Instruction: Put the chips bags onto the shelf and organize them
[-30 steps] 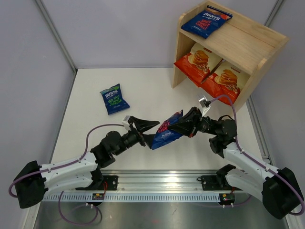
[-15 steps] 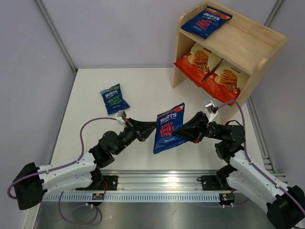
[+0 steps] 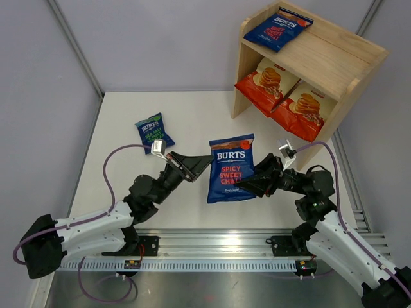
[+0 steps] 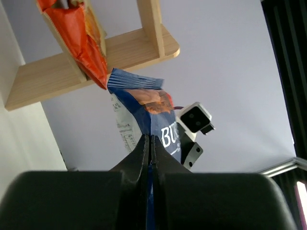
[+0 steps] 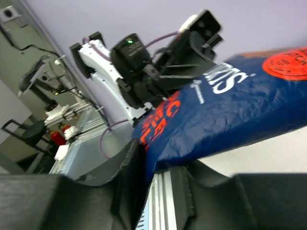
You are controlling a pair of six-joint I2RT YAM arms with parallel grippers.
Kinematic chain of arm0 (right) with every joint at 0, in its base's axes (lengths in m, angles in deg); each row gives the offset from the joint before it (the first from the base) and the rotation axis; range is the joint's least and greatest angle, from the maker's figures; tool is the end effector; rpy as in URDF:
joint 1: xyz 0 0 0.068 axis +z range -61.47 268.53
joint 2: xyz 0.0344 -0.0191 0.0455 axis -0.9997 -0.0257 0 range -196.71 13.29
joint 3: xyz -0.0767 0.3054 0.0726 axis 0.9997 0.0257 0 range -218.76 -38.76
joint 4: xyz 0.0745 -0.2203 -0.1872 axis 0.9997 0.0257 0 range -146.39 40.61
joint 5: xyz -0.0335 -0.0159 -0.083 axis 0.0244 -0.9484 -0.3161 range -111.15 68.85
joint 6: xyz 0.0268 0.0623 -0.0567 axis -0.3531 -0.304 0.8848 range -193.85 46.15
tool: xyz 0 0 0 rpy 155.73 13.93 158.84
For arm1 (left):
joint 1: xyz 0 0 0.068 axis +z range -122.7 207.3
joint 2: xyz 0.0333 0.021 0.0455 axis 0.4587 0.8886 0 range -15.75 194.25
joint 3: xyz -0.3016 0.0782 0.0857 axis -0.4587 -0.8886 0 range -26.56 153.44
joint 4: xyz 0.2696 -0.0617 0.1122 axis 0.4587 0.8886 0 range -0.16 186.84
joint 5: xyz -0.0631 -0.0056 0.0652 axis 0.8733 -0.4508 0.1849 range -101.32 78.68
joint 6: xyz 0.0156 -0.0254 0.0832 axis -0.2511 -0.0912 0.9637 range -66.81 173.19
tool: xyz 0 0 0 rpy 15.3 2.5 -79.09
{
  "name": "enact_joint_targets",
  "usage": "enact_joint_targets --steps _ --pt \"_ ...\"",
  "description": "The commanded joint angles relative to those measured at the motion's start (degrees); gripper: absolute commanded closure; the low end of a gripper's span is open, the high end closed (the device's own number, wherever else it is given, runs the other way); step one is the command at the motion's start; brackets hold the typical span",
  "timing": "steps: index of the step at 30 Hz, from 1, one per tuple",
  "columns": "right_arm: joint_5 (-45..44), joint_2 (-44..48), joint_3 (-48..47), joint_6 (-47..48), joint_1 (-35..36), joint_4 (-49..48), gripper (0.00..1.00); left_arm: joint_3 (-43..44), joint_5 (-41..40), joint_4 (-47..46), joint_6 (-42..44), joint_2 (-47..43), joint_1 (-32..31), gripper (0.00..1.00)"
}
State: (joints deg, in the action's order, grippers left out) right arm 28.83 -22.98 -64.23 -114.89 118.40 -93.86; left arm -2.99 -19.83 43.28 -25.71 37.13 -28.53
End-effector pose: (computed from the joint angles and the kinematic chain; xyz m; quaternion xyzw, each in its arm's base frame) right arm 0.1149 0.1354 0.3619 -0.3116 0.5085 0.6282 0.4997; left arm 0.1508 -0.2015 0.3235 -0.1767 0.5675 -0.7242 0.3497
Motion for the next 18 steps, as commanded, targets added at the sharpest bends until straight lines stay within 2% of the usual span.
enact_joint_targets --steps 1,2,4,5,6,9,14,18 --pt "-4.43 0.24 -1.33 2.63 0.45 5.91 0.59 4.28 3.57 -12.57 11.53 -0.67 0.11 1.00" --pt "-5.93 0.32 -1.33 1.93 0.54 7.05 0.55 4.55 4.03 -12.93 12.96 -0.94 0.02 1.00" --pt "-8.22 0.33 -1.25 1.23 0.45 8.38 0.53 4.55 4.03 -14.77 16.29 -1.90 -0.24 1.00" --pt "-8.75 0.24 -1.16 0.35 0.45 8.56 0.49 4.38 3.86 -15.56 17.27 -2.25 -0.41 1.00" --pt "-9.45 0.06 -1.16 -0.18 0.45 8.56 0.40 4.12 3.94 -16.36 18.06 -2.34 -0.50 1.00" --pt "-9.37 -0.64 -1.07 -2.90 0.45 6.54 0.36 4.29 5.43 -19.60 21.05 -1.91 -0.77 1.00" --pt "-9.37 -2.48 -2.39 -10.09 0.45 2.15 0.37 4.11 11.32 -30.32 24.31 1.08 -1.03 1.00" --pt "-6.22 -5.38 -1.86 -17.93 0.45 -8.03 0.36 4.64 15.88 -34.82 24.93 3.97 -1.03 1.00"
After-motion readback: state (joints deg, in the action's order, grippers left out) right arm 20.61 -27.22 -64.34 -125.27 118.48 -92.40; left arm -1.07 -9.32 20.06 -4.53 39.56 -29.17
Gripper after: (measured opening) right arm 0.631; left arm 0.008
